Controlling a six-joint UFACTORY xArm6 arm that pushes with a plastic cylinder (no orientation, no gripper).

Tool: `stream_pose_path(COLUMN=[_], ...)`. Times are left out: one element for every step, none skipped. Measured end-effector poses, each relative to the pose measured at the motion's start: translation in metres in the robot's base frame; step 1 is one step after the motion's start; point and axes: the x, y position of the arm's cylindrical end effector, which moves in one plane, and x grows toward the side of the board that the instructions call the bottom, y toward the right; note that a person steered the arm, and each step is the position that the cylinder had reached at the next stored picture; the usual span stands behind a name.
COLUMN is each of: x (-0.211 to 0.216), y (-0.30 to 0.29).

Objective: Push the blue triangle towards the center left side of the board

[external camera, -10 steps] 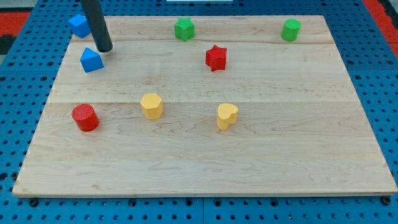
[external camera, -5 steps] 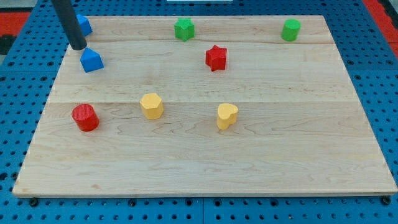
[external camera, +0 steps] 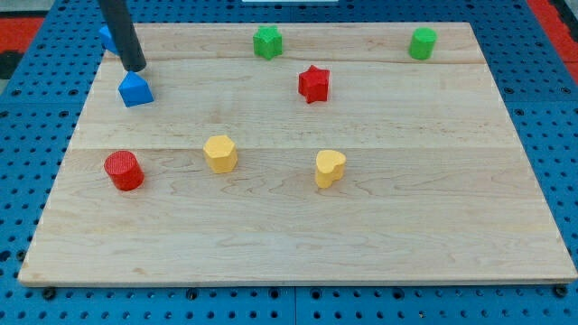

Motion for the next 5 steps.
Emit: stream_pose_path(x=[0.024,0.03,0.017,0.0,-0.001], y=[0.0,0.0,0.0,0.0,0.0])
